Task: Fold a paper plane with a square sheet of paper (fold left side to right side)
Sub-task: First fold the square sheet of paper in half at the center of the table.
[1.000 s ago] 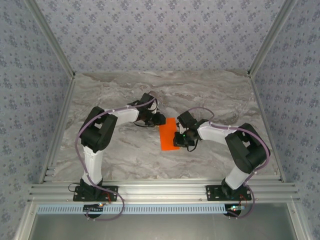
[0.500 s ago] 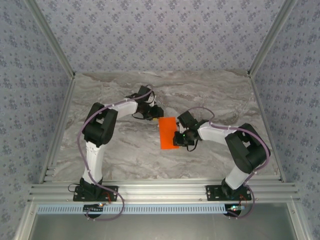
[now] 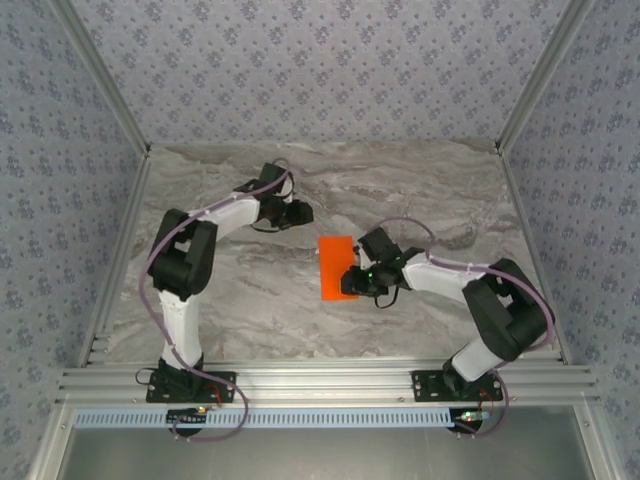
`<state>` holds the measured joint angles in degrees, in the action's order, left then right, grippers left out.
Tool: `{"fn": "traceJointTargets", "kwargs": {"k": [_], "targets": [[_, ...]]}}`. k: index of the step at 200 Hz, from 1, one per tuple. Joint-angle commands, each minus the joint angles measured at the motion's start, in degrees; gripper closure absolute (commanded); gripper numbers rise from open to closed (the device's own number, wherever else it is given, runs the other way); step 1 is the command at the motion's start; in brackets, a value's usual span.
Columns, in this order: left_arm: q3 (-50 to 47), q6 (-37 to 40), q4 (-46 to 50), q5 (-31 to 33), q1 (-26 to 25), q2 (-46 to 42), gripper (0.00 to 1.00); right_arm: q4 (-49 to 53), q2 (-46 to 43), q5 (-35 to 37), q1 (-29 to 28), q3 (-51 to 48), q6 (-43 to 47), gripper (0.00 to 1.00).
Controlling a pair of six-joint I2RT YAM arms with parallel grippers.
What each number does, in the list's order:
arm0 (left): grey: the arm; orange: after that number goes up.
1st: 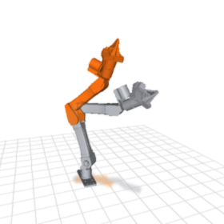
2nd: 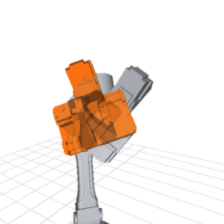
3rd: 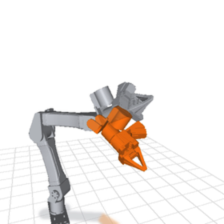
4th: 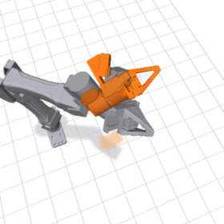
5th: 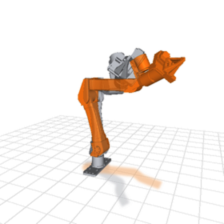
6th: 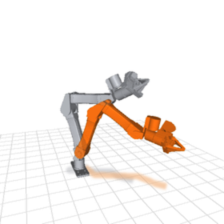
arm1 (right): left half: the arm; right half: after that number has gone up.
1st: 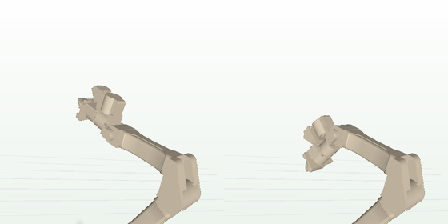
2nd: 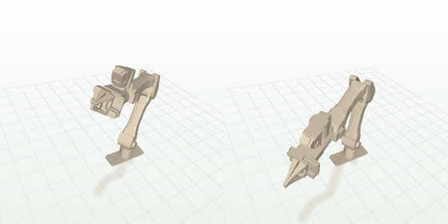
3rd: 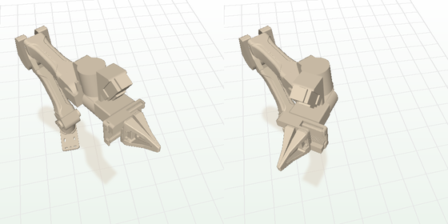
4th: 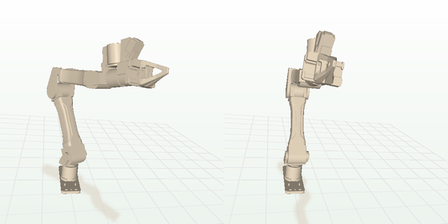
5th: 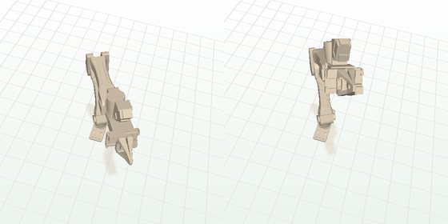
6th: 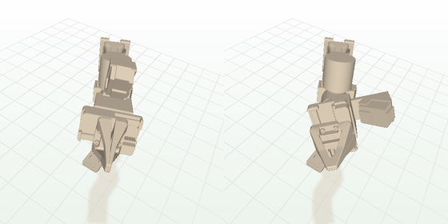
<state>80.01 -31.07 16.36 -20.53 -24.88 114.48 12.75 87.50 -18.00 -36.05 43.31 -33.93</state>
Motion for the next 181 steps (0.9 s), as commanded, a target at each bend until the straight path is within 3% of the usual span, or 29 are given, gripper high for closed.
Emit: {"fn": "traceJointTargets", "kwargs": {"k": [1, 18, 40, 77, 119, 181], "targets": [[-4.02, -2.48, -2.87, -1.87, -1.32, -6.31, 0.58, 1.02, -6.15, 5.07, 0.18, 0.33, 0.65, 0.51], [-7.08, -5.34, -4.68, -3.30, -3.09, -7.81, 0.58, 1.75, -8.72, 8.31, 1.10, -0.06, 1.32, 0.39], [-9.09, -7.37, -6.69, -3.38, -6.80, -7.58, 0.58, 1.67, -9.46, 7.30, 3.68, -0.48, 1.60, 0.32], [-10.60, -9.90, -9.17, 0.00, -10.75, -4.86, 0.58, 0.28, -9.53, 3.95, 6.90, -1.91, 0.46, 0.30], [-10.50, -11.27, -11.24, 2.94, -10.90, -1.77, 0.58, -1.68, -9.72, 2.21, 7.84, -5.18, -1.22, 0.30], [-11.83, -11.65, -14.65, 2.11, -10.89, -1.20, 0.58, -4.80, -10.03, -1.64, 8.45, -7.09, -1.67, 0.27]]}}
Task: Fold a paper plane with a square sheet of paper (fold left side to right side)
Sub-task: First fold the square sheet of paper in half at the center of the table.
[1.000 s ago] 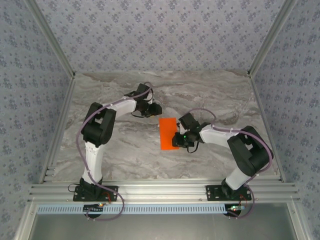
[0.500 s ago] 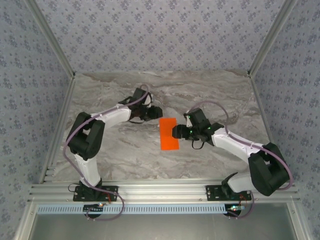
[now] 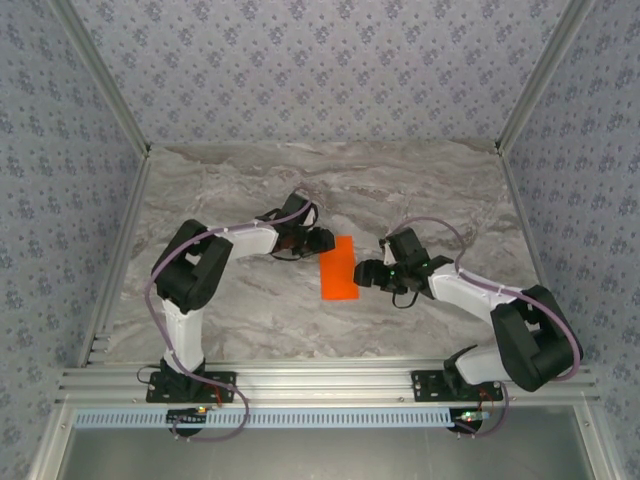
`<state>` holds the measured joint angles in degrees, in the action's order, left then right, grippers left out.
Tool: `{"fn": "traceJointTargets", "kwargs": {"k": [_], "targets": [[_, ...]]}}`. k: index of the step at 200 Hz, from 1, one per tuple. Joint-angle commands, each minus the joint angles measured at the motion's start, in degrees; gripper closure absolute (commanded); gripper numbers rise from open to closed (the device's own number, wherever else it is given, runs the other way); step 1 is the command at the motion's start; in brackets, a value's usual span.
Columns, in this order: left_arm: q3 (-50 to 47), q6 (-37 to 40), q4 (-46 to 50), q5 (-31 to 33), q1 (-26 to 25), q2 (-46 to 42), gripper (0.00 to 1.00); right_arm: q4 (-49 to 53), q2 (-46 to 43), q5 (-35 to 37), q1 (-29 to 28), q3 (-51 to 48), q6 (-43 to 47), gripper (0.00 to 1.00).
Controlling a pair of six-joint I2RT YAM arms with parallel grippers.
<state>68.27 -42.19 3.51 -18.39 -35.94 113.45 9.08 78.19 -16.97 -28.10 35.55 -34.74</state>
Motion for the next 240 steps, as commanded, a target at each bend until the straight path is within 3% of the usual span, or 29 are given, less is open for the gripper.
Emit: {"fn": "traceJointTargets", "kwargs": {"k": [1, 67, 91, 131, 240], "targets": [[-0.04, -0.48, -1.78, -0.09, 0.13, -0.16, 0.58, -1.02, -0.74, -2.60, 0.50, 0.71, -0.86, 0.27], [-1.06, 0.47, 0.39, 0.55, -0.01, 0.06, 0.58, -0.69, 0.99, -6.03, 2.30, 3.01, -2.46, 0.25], [-2.19, -0.29, -0.96, 0.46, -0.05, 0.10, 0.58, -1.24, 3.31, -11.46, 3.85, 4.79, -4.99, 0.32], [-2.59, -0.71, -2.02, 0.58, -0.44, -0.02, 0.58, 0.24, 8.32, -14.07, 3.85, 8.66, -4.76, 0.41], [-2.12, -1.07, -1.96, 0.90, -0.90, 0.54, 0.57, -3.16, 14.03, -15.33, 3.31, 8.26, -7.71, 0.42]]}}
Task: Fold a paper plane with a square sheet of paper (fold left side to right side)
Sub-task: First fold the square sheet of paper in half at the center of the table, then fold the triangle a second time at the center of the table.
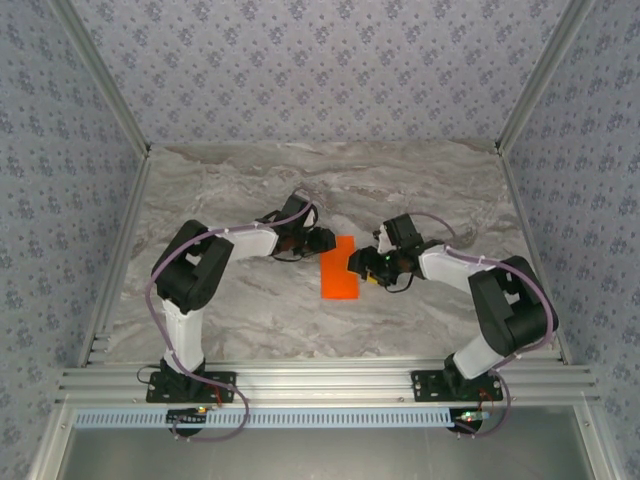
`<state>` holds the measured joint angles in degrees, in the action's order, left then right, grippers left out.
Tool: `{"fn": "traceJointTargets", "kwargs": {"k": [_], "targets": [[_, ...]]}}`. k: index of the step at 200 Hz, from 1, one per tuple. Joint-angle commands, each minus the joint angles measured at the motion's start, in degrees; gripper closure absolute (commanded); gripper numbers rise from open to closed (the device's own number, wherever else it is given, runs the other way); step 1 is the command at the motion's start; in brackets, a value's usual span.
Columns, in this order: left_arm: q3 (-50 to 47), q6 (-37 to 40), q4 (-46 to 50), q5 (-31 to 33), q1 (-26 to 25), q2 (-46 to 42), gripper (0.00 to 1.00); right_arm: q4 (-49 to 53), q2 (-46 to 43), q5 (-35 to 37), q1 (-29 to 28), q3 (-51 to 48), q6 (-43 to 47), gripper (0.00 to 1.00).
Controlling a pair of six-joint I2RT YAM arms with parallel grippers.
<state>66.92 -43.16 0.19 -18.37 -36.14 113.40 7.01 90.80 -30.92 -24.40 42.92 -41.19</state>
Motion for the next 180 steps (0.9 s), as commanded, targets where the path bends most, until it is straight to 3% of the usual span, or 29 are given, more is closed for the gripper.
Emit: {"fn": "traceJointTargets", "kwargs": {"k": [1, 126, 180], "targets": [[-0.75, -0.14, 1.34, 0.88, -0.74, 0.59, 0.57, -1.15, 1.49, -1.41, -0.38, 0.92, -1.31, 0.42], [-1.13, -0.09, 0.63, 0.36, -0.89, -0.40, 0.57, -6.40, 3.77, -3.90, -1.09, 1.04, -3.47, 0.49], [-6.99, 2.93, -2.25, 2.66, -0.93, -11.55, 0.46, -7.47, 3.61, -5.34, 0.32, 1.67, -3.90, 0.52]]}}
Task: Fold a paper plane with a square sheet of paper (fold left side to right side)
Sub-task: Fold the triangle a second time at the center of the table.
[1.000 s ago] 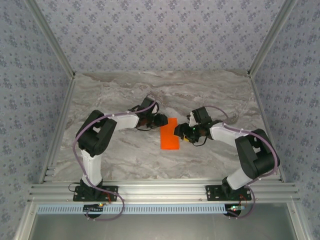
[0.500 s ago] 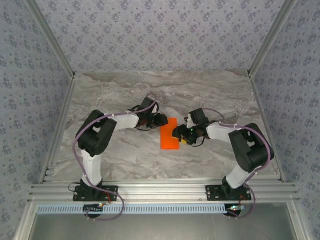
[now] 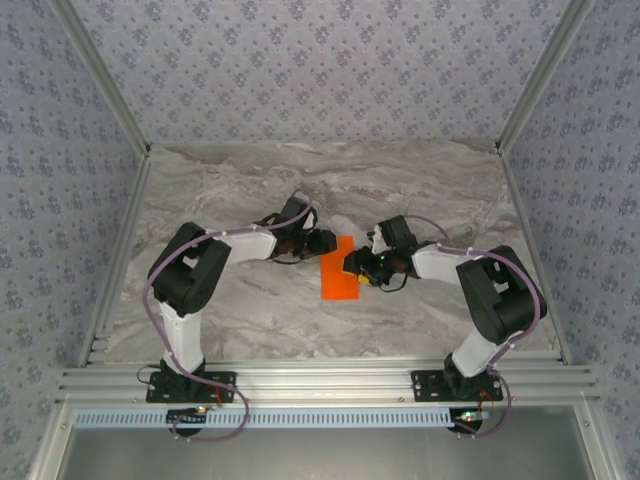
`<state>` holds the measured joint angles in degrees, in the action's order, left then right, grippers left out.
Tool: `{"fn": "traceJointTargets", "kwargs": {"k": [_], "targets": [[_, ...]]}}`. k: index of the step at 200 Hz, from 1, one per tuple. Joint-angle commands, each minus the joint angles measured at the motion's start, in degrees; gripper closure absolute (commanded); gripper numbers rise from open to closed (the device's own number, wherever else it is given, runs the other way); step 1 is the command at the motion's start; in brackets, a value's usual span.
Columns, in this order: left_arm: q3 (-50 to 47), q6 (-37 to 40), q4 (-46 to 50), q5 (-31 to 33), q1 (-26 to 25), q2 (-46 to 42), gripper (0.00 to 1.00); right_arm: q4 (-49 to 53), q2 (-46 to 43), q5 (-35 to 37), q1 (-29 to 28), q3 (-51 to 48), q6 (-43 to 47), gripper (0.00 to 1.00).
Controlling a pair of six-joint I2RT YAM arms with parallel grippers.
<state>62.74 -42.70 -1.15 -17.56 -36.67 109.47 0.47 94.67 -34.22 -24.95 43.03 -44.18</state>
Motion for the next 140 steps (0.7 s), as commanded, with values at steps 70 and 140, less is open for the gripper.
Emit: {"fn": "traceJointTargets", "kwargs": {"k": [70, 140], "targets": [[-16.29, 13.46, 4.20, 11.54, -10.71, -33.13, 0.38, -0.10, 3.28, -5.75, 2.79, 6.47, -0.48, 0.54], [-10.82, 15.27, 10.37, 29.75, -28.90, -24.49, 0.32, 0.99, 4.56, -6.83, 3.46, 9.23, -0.70, 0.54]]}}
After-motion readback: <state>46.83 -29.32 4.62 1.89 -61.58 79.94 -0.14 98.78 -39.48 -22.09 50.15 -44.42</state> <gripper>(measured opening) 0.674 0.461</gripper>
